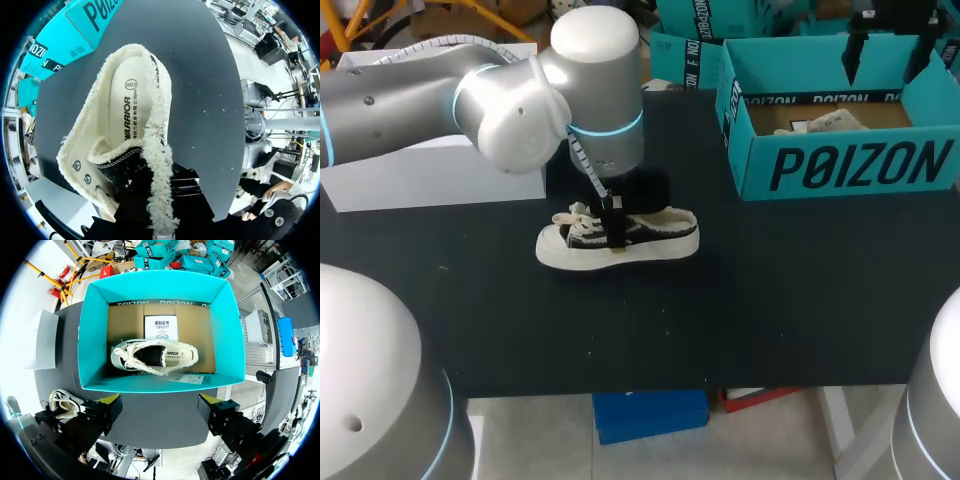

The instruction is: Take the shoe out of the shoebox, open the shoe tongue, remove and reinsert the insole, then place the shoe into the shoebox

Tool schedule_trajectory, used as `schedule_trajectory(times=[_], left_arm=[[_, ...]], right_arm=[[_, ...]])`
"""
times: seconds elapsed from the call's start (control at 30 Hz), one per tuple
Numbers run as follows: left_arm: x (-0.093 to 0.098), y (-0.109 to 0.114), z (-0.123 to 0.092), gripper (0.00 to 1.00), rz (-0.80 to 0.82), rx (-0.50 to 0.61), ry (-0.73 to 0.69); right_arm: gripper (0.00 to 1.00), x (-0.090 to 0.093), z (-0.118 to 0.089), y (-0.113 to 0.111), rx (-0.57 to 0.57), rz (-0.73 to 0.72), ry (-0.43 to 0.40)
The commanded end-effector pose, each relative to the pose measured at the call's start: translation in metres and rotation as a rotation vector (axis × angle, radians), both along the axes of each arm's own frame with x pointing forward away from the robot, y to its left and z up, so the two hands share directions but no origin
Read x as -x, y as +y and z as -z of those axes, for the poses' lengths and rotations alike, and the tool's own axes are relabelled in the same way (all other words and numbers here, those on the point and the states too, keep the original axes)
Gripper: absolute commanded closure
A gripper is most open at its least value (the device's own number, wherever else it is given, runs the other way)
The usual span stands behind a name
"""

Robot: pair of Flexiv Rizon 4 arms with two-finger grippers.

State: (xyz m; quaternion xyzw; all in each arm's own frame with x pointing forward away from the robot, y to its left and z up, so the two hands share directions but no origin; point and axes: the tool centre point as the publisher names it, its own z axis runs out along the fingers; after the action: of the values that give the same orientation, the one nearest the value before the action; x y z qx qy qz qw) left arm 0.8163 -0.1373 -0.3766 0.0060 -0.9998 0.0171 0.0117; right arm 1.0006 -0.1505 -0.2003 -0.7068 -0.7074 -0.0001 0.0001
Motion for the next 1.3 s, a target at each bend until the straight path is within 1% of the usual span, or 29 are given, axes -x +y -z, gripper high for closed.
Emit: schedule_trajectory(times=[0.03,0.33,0.57,0.6,0.63,0.73,0.83,0.87,0.9,1.1,1.2,1.3], left_arm=[[-0.001,-0.007,0.017,1.0,-0.011,0.0,0.019],[0.012,-0.013,0.041,1.0,0.004,-0.022,0.053],[0.014,-0.009,0.042,1.0,0.001,-0.016,0.082],[0.014,-0.008,0.04,0.64,0.0,-0.012,0.095],[0.014,-0.007,0.038,0.0,0.005,-0.005,0.116],[0.015,-0.006,0.023,0.0,0.009,0.015,0.131],[0.012,-0.005,0.0,0.0,0.0,0.044,0.137],[0.011,-0.005,-0.011,0.0,0.001,0.053,0.133],[0.011,-0.005,-0.02,0.0,0.0,0.052,0.127],[0.01,-0.01,-0.071,0.0,0.036,0.138,0.057],[0.01,-0.012,-0.091,0.0,0.053,0.187,0.025],[0.005,-0.006,-0.108,0.0,0.039,0.234,-0.005]], right_arm=[[0.0,0.0,0.0,0.0,0.0,0.0,0.0],[0.0,0.0,0.0,0.0,0.0,0.0,0.0],[0.0,0.0,0.0,0.0,0.0,0.0,0.0],[0.0,0.0,0.0,0.0,0.0,0.0,0.0],[0.0,0.0,0.0,0.0,0.0,0.0,0.0],[0.0,0.0,0.0,0.0,0.0,0.0,0.0],[0.0,0.0,0.0,0.0,0.0,0.0,0.0],[0.0,0.0,0.0,0.0,0.0,0.0,0.0],[0.0,0.0,0.0,0.0,0.0,0.0,0.0],[0.0,0.0,0.0,0.0,0.0,0.0,0.0],[0.0,0.0,0.0,0.0,0.0,0.0,0.0],[0.0,0.0,0.0,0.0,0.0,0.0,0.0]])
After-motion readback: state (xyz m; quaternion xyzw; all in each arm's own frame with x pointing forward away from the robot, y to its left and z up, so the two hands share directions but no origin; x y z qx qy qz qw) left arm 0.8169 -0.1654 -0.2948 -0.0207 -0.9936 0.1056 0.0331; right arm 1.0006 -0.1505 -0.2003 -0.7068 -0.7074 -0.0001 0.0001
